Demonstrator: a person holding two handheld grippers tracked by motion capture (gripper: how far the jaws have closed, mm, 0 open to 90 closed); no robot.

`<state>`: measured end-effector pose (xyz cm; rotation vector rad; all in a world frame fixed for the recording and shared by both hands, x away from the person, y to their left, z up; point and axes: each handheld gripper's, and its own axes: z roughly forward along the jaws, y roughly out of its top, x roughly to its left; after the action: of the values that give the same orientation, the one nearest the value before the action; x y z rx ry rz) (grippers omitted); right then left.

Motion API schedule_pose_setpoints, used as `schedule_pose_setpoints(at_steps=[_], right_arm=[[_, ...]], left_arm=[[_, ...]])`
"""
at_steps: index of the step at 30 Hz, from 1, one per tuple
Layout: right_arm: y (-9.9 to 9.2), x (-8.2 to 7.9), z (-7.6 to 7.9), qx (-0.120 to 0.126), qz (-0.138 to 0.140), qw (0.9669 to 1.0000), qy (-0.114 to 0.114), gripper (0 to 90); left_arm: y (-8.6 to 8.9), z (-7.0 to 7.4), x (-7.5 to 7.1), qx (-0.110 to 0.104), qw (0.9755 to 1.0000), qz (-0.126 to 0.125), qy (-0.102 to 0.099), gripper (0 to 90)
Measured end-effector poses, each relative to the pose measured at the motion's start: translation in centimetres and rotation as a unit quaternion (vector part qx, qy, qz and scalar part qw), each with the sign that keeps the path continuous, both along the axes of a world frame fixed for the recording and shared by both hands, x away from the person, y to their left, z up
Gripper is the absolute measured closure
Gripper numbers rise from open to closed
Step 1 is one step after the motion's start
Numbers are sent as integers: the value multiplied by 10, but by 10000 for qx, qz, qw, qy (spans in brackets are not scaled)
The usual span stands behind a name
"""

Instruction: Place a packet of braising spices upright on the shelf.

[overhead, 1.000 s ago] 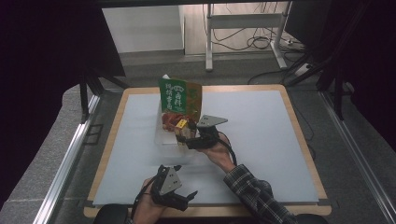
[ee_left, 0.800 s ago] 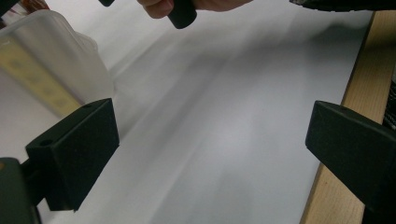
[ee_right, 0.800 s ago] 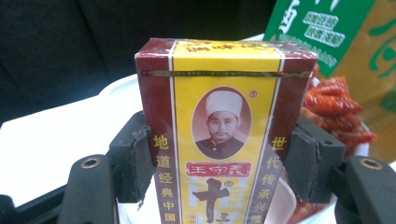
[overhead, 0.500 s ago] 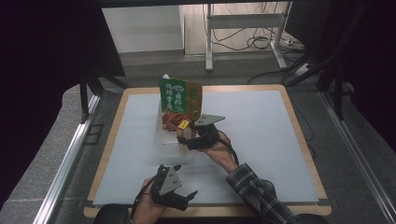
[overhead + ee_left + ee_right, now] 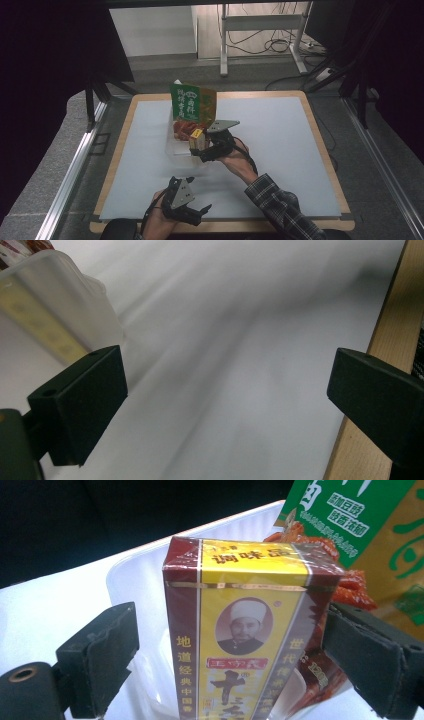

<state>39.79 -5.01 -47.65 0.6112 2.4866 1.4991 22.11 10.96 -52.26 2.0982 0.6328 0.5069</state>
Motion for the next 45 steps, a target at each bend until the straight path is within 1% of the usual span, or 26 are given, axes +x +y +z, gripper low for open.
schedule_pose_setpoints(at_steps=[3,6,11,15,20,21,23,26,27,33,39,40,43,44,45], right_arm=[[-3,0,2,-10,3,10000,47,67],[-7,-1,3,-103,-24,9999,52,59],[-14,-2,6,-167,-17,9998,95,52],[-20,-6,8,-251,4,9996,139,51],[-29,-11,10,-324,4,9994,116,51],[-31,-12,10,-330,-6,9994,127,51],[-37,-14,11,-358,-5,9992,157,51],[-45,-16,11,-405,-41,9991,145,51],[-48,-17,12,-419,-60,9990,157,51],[-66,-21,12,-531,-154,9983,159,51],[-85,-27,10,-647,-271,9974,149,51],[-85,-27,10,-647,-271,9974,149,51],[-100,-30,8,-677,-406,9968,156,49],[-103,-31,8,-682,-430,9966,163,46],[-106,-31,7,-698,-459,9964,163,42]], left_arm=[[0,0,0,7,10000,-5,-3,23],[0,0,0,2,10000,3,-1,23],[0,0,0,4,10000,19,6,23],[1,0,0,-8,10000,27,2,23],[1,1,0,-76,10000,-17,-1,22],[1,1,0,-47,10000,-16,-12,22],[2,1,0,-59,10000,-15,-2,22],[2,1,0,-56,10000,-12,-2,22],[1,0,0,-96,10000,-3,0,22],[1,0,1,-51,10000,-26,10,22],[1,0,1,-53,10000,-23,18,22],[1,0,1,-53,10000,-23,18,22],[1,0,1,-40,10000,-23,21,22],[0,0,1,-76,10000,-10,24,22],[1,0,1,-47,10000,-18,21,22]])
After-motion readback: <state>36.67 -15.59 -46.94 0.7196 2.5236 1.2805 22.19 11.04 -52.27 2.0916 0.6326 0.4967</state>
